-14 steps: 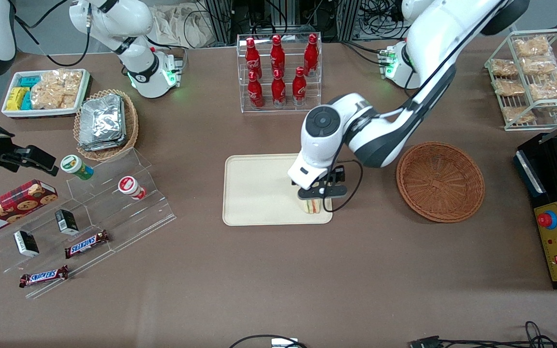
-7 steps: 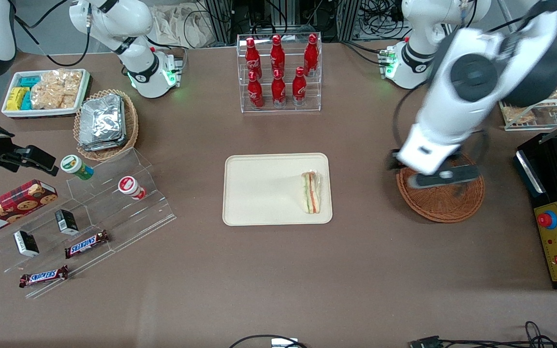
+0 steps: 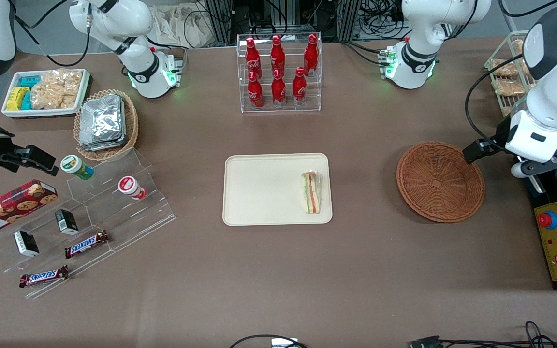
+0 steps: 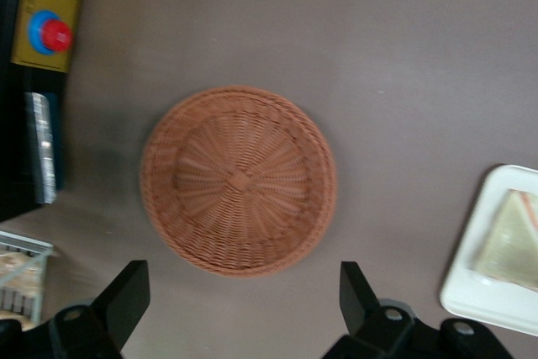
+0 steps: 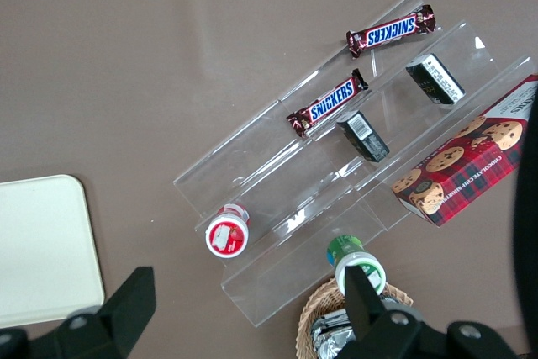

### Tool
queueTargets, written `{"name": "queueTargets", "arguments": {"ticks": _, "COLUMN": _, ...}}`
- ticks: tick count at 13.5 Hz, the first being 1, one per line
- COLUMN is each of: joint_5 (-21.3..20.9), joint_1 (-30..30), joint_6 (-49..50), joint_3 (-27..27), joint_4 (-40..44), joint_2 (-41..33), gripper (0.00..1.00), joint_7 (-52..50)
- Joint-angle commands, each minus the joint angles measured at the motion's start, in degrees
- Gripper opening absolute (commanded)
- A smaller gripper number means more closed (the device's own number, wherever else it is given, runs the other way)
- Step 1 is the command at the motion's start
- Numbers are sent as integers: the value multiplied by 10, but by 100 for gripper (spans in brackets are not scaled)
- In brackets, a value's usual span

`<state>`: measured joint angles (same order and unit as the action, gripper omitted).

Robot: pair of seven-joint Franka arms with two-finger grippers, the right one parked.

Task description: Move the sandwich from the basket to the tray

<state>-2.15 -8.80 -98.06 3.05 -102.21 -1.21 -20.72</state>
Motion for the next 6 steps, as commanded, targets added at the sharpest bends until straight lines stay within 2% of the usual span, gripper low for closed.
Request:
{"name": "queueTargets", "arguments": {"ticks": 1, "joint_5": 15, "joint_1": -13, "joint_6": 3, "joint_3": 7, "joint_4": 16, "joint_2": -11, "gripper": 100, "joint_7": 7}}
{"name": "queueTargets", "arguments": {"ticks": 6, "joint_5": 10, "joint_1": -12, "joint_6": 43, "joint_3": 12, "joint_4": 53, "joint_2": -5, "gripper": 100, "joint_7": 40}}
